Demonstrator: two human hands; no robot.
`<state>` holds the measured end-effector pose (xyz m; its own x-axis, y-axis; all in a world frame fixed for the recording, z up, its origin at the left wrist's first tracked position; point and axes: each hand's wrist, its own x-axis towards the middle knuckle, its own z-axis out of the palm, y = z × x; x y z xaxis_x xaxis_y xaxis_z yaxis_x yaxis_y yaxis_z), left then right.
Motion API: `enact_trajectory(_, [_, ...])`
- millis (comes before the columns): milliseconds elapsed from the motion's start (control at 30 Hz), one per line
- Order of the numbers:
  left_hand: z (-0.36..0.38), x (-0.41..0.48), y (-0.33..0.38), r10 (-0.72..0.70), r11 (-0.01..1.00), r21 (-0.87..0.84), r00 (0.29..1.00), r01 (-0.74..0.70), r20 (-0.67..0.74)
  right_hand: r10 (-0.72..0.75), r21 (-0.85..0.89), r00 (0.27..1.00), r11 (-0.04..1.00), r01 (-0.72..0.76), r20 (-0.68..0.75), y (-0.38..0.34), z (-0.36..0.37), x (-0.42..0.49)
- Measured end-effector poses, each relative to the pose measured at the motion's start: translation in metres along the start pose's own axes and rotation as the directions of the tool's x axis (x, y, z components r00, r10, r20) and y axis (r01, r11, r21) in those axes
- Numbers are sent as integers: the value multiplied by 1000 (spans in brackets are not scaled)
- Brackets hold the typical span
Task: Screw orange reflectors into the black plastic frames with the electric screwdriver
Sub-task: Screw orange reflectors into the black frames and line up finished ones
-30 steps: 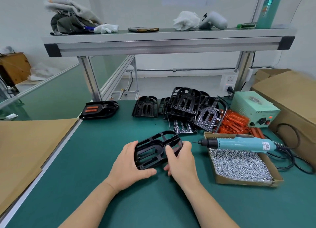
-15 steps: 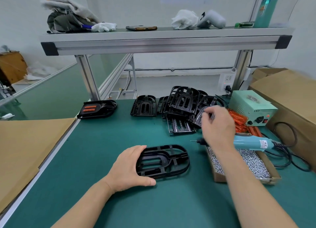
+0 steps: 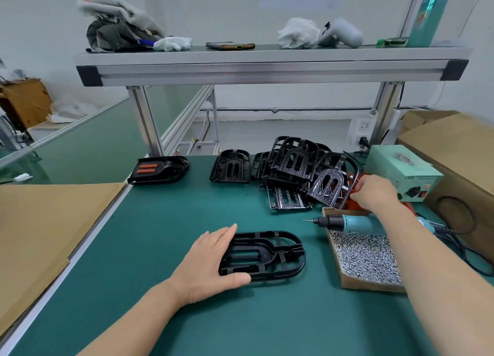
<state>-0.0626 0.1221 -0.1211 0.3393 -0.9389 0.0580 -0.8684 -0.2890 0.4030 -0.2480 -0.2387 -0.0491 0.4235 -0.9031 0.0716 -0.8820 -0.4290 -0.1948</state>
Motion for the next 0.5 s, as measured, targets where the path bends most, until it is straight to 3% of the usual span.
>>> enact_trajectory(233, [1, -2, 3, 22, 997, -76, 999, -24, -24, 101, 173, 992, 981, -86, -79, 7, -8, -11])
enact_trajectory(500, [-1, -6, 5, 35, 996, -83, 999, -36, -13, 63, 402, 966, 915, 45, -252, 18, -4, -53])
